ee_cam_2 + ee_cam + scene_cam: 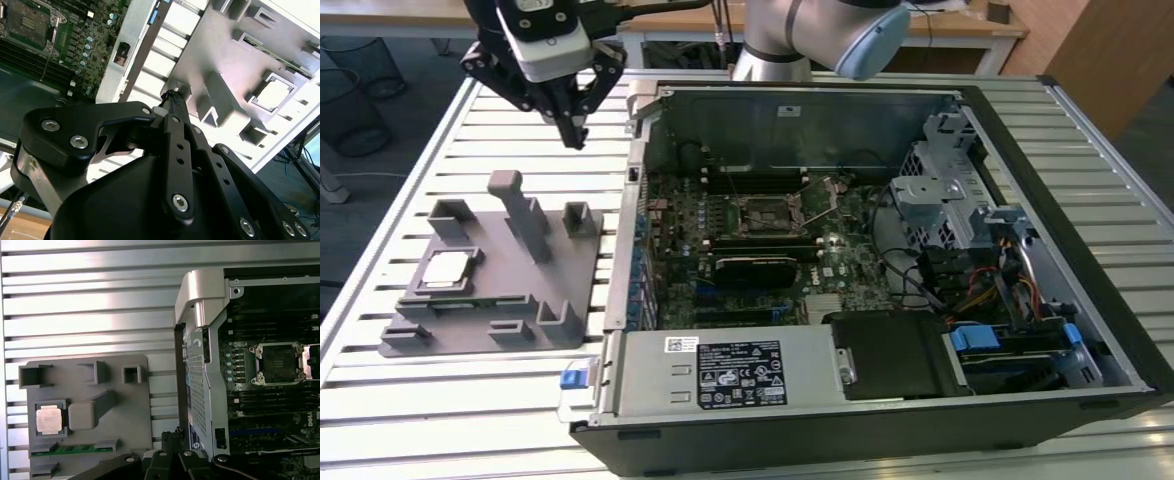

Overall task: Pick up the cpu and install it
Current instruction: 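Reach for the cpu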

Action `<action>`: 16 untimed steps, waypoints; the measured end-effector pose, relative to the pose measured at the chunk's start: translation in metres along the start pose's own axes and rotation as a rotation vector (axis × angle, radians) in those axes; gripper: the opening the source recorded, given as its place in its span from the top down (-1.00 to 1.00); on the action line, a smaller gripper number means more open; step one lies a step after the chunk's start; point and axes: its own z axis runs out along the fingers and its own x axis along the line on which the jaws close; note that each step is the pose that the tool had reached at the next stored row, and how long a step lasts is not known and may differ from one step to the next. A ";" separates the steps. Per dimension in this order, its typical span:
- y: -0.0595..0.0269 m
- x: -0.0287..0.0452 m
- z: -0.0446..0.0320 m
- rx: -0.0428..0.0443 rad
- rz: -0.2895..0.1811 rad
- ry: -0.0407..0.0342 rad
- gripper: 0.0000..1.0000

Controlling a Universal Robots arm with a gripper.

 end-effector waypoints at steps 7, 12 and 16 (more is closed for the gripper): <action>-0.0005 0.0054 0.0011 0.0001 0.000 0.0016 0.78; -0.0008 0.0092 0.0020 0.0002 0.000 0.0027 0.78; -0.0010 0.0120 0.0026 0.0003 0.000 0.0037 0.78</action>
